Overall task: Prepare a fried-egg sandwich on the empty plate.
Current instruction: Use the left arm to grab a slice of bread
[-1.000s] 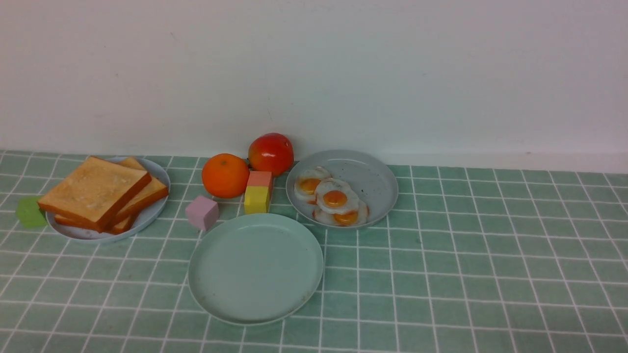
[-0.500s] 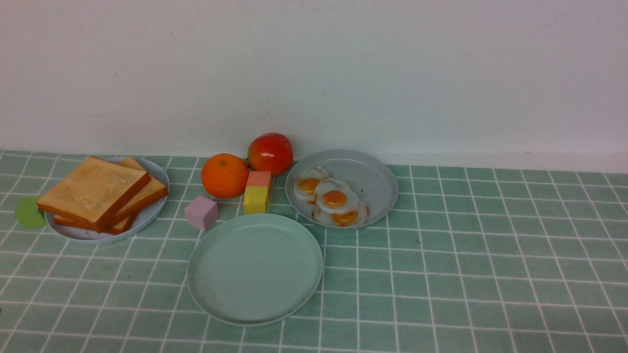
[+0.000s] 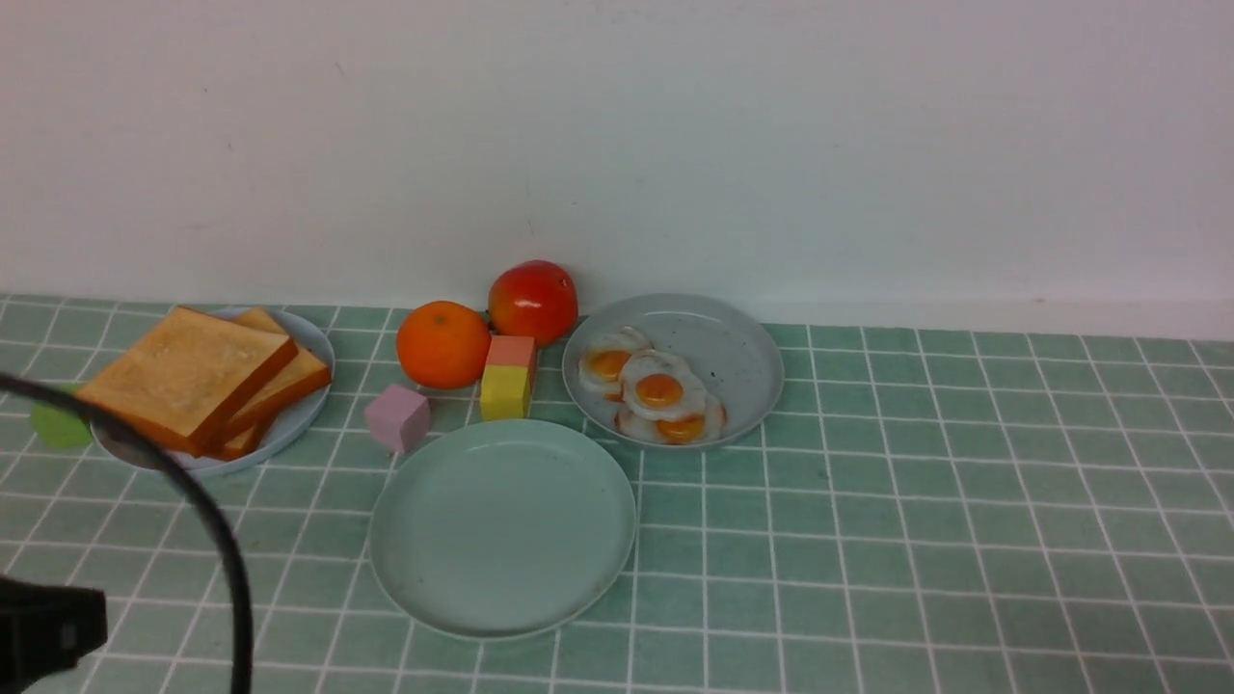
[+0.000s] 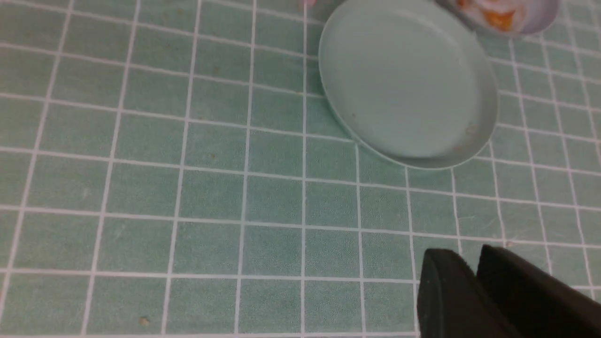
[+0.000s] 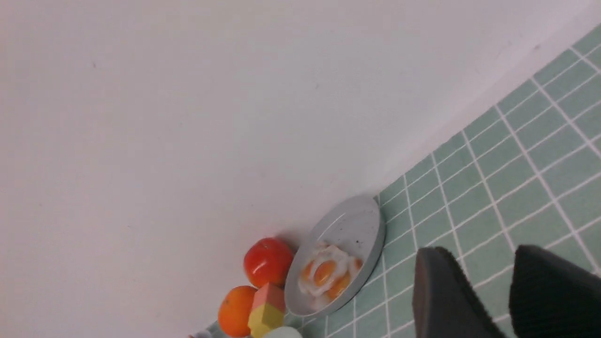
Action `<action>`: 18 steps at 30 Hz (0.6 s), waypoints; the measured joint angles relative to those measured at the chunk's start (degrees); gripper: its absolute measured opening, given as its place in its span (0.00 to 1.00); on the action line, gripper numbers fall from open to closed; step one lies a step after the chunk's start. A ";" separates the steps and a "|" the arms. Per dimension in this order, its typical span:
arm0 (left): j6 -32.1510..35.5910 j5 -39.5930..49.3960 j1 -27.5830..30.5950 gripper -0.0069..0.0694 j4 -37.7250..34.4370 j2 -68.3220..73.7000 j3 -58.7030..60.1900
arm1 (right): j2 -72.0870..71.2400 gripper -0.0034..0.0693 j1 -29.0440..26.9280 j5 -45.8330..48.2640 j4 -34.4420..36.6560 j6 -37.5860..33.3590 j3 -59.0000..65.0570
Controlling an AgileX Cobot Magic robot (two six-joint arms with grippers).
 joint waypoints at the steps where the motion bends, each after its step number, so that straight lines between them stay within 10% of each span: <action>1: 0.89 0.00 -0.06 0.23 -0.11 2.65 -1.26 | 0.07 0.35 0.36 3.45 0.17 -0.97 -1.52; 10: 3.50 -0.30 -3.96 0.23 -0.63 11.22 -3.17 | 19.94 0.05 1.50 34.55 -7.09 -16.92 -28.04; 18: 1.14 -7.01 -5.40 0.23 9.52 20.04 -6.27 | 41.11 0.05 1.56 46.28 -11.50 -30.29 -47.94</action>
